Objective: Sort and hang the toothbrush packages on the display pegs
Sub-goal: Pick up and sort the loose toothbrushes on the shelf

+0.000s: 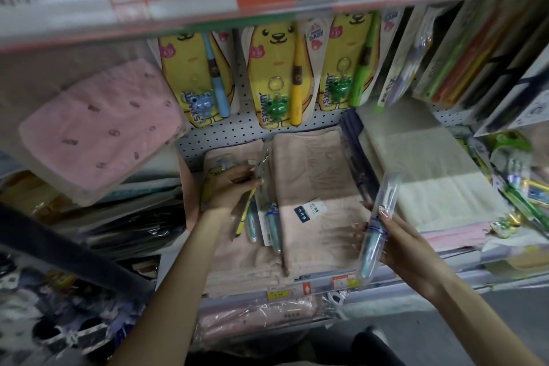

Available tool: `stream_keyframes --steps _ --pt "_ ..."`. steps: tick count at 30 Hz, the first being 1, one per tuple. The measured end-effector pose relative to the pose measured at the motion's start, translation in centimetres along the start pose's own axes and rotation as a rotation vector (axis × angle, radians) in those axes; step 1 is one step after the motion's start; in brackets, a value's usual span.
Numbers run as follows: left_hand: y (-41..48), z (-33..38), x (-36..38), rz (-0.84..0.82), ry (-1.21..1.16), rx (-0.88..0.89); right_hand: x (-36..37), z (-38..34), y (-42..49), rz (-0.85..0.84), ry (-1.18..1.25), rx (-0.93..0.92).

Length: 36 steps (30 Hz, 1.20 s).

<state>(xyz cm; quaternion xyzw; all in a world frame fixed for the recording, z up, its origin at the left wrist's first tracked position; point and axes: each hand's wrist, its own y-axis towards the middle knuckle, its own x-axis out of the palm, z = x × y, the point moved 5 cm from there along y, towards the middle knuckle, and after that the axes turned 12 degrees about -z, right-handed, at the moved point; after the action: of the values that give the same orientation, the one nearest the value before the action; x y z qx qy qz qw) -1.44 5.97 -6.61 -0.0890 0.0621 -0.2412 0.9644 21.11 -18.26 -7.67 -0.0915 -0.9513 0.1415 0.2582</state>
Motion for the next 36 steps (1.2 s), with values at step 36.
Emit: stream_keyframes --steps 36 --pt "-12.3 2.9 40.6 -0.538 -0.261 -0.177 -19.0 -8.6 -11.2 0.236 -0.225 -0.220"
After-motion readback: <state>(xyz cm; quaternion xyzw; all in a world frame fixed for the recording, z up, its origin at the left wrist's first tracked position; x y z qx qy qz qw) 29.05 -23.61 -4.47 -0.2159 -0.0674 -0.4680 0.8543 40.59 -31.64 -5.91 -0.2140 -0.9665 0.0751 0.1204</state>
